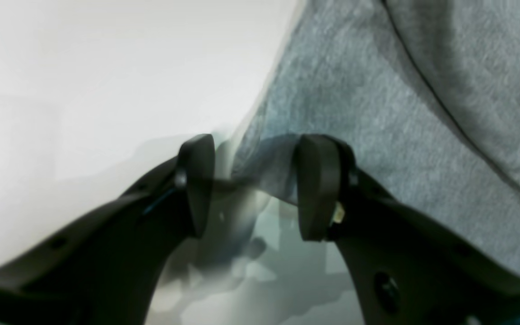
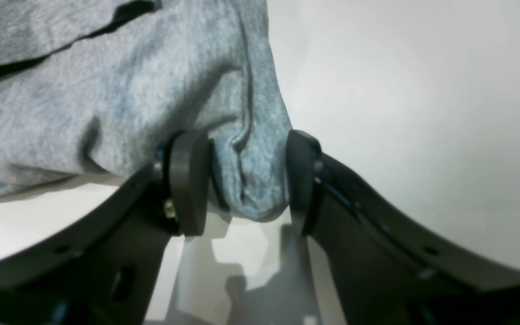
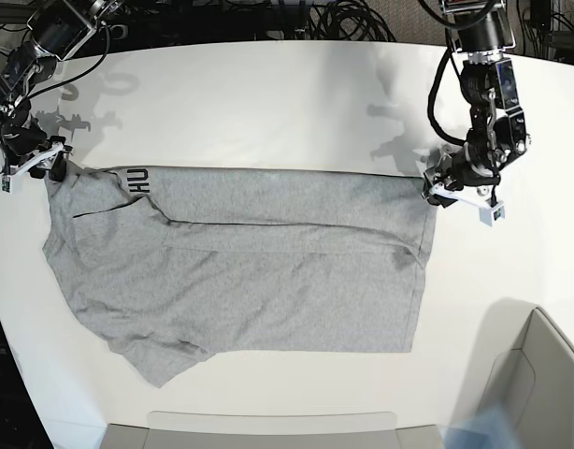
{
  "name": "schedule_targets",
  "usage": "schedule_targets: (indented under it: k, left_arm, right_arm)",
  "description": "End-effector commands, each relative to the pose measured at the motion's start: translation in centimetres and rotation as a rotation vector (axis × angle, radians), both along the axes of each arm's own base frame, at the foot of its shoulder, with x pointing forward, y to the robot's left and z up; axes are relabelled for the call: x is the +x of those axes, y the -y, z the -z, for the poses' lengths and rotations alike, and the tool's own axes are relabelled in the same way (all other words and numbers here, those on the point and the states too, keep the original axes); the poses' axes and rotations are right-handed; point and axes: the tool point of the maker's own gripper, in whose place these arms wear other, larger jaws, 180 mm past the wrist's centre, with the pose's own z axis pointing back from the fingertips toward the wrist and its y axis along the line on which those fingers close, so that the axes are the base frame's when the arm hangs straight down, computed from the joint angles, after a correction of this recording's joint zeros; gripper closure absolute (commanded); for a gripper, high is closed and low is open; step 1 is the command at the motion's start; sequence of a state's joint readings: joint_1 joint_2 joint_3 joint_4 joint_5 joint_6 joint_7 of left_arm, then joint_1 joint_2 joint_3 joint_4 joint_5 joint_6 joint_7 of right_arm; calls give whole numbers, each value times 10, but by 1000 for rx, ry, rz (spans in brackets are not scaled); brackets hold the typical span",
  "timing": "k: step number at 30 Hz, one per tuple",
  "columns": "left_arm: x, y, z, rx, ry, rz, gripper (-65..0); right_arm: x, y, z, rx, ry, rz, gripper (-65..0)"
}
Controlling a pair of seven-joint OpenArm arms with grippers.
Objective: Fold the T-shirt properly
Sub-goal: 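Grasp the folded edge with both grippers and drag it toward the robot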
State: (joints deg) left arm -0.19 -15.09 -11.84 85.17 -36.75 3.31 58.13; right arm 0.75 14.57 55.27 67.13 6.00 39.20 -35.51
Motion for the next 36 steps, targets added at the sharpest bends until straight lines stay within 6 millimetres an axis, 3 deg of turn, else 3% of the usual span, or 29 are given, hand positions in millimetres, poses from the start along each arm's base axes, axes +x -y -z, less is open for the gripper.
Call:
schedule_targets:
  k: [1,4,6,10,13,14,17,19,24,33,36]
  left_arm:
    - [0,-4,2,3,-16,-2,-303]
    - [7,6,3,-3,-20,26,-301]
    - [6,25,13,-7,-52,86,-276]
    - [-4,43,38,-23,-136,137,-146]
    - [-15,35,53,-38,-190,101,-13]
    - [-21,31,58,-45,-212,89,0]
    - [-32,19,67,-53,-254,59,0]
    - [-52,1,71,-33,-299,47,0]
    - [-90,-20,70,32,-335,64,0]
    - [-141,-46,57,70,-342,118,0]
    - [-165,-63,55,77,-363,135,0]
  right_arm:
    - [-4,4,0,-28,-35,-19,-277]
    - [-4,3,0,-26,-37,-21,-277]
    - [-5,4,1,-27,-38,-21,-260]
    - [-5,4,1,-31,-45,-21,-132]
    - [-10,10,4,-72,-87,-25,-14]
    - [-12,12,6,-86,-104,-25,0]
    - [-19,19,10,-131,-155,-29,0]
    - [-21,20,11,-144,-167,-31,0]
    - [-35,21,7,-192,-182,-48,0]
    - [-54,1,5,-226,-184,-71,0]
    - [-67,-6,9,-223,-199,-68,0]
